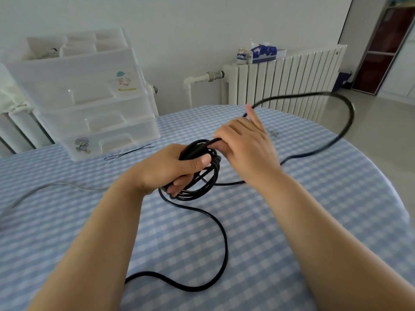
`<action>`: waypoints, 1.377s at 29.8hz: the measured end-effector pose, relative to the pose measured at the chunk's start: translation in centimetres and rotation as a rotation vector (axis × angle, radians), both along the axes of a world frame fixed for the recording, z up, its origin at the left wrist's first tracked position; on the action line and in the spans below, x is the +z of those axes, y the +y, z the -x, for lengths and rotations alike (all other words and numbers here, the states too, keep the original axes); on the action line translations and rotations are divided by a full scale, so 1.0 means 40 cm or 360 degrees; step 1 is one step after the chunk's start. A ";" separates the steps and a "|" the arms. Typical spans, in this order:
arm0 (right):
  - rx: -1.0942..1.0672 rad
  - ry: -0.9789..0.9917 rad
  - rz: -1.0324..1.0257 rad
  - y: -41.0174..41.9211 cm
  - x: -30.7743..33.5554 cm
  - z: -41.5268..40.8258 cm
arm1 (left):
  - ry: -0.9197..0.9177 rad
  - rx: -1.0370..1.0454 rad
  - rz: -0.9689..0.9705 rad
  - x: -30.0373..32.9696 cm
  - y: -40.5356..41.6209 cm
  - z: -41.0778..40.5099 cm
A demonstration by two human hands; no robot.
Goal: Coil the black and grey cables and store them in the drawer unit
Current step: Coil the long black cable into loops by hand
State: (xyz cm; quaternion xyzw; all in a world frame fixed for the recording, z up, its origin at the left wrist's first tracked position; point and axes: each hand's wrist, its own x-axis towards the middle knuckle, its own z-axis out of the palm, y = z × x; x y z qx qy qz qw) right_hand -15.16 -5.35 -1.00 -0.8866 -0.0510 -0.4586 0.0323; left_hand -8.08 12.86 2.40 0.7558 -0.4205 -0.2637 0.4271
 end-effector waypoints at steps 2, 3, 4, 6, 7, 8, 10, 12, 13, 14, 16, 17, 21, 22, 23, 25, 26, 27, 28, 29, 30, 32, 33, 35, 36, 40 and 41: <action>-0.0019 -0.0061 0.0004 0.002 0.001 -0.003 | 0.0207 -0.0047 0.0151 -0.002 0.004 -0.004; 0.0005 -0.0050 -0.0025 0.006 0.001 -0.002 | 0.0290 -0.0078 0.0202 -0.002 0.006 -0.006; 0.0052 -0.0036 -0.0066 0.009 0.000 0.000 | 0.0346 -0.0108 0.0230 -0.001 0.007 -0.006; 0.0162 0.0008 -0.0184 0.013 0.006 0.007 | 0.0417 -0.0148 0.0264 0.002 0.010 -0.004; 0.0187 0.0062 -0.0263 0.011 0.007 0.011 | 0.0451 -0.0158 0.0292 0.003 0.008 -0.003; 0.0187 0.0127 -0.0353 0.008 0.008 0.012 | 0.0505 -0.0148 0.0332 0.004 0.007 -0.002; 0.0145 0.0194 -0.0463 0.001 0.006 0.013 | 0.0696 -0.0100 0.0438 0.004 0.005 0.000; 0.0085 0.0153 -0.0430 -0.007 0.001 0.007 | 0.0891 -0.0065 0.0564 0.002 -0.002 0.002; 0.0053 0.0132 -0.0406 -0.010 -0.003 0.005 | 0.0971 -0.0029 0.0630 0.001 -0.005 0.005; 0.0014 0.0128 -0.0387 -0.016 -0.005 0.002 | 0.1041 0.0018 0.0713 0.003 -0.008 0.006; -0.0105 0.0246 -0.0407 -0.030 -0.009 0.001 | 0.1192 0.0143 0.0941 0.009 -0.010 0.005; -0.0169 0.0372 -0.0451 -0.038 -0.008 0.001 | 0.1273 0.0206 0.1086 0.013 -0.010 0.003; -0.0376 0.0837 -0.0495 -0.031 -0.002 -0.003 | 0.1559 0.0512 0.1636 0.022 -0.021 0.002; -0.0403 0.0913 -0.0435 -0.014 -0.004 -0.005 | 0.1610 0.0606 0.1751 0.023 -0.026 0.006; -0.0417 0.1015 -0.0385 0.007 -0.004 -0.006 | 0.1640 0.0703 0.1858 0.025 -0.029 0.009; -0.0445 0.1266 -0.0258 0.052 -0.008 -0.005 | 0.1620 0.0897 0.2019 0.026 -0.027 0.008; -0.0458 0.1355 -0.0151 0.071 -0.009 -0.001 | 0.1569 0.0996 0.2060 0.026 -0.023 0.005; -0.0461 0.1402 -0.0031 0.091 -0.008 0.006 | 0.1497 0.1100 0.2081 0.026 -0.017 0.001; -0.0455 0.1428 0.0073 0.109 -0.005 0.014 | 0.1412 0.1200 0.2084 0.025 -0.012 -0.002; -0.0438 0.1440 0.0149 0.125 -0.001 0.023 | 0.1319 0.1283 0.2069 0.025 -0.008 -0.004; -0.0411 0.1436 0.0201 0.143 0.002 0.033 | 0.1213 0.1347 0.2037 0.025 -0.007 -0.003; -0.0325 0.1347 0.0242 0.171 0.005 0.050 | 0.0955 0.1436 0.1947 0.022 -0.013 0.003; -0.0269 0.1271 0.0245 0.180 0.007 0.055 | 0.0807 0.1463 0.1895 0.019 -0.018 0.004; -0.0158 0.1115 0.0242 0.189 0.010 0.056 | 0.0498 0.1444 0.1761 0.011 -0.029 0.007; -0.0107 0.1054 0.0239 0.190 0.010 0.054 | 0.0342 0.1403 0.1681 0.005 -0.032 0.006; 0.0049 0.0790 0.0201 0.179 0.015 0.047 | -0.0189 0.1205 0.1302 -0.012 -0.037 -0.001; 0.0057 0.0710 0.0204 0.175 0.017 0.045 | -0.0282 0.1171 0.1231 -0.014 -0.037 -0.002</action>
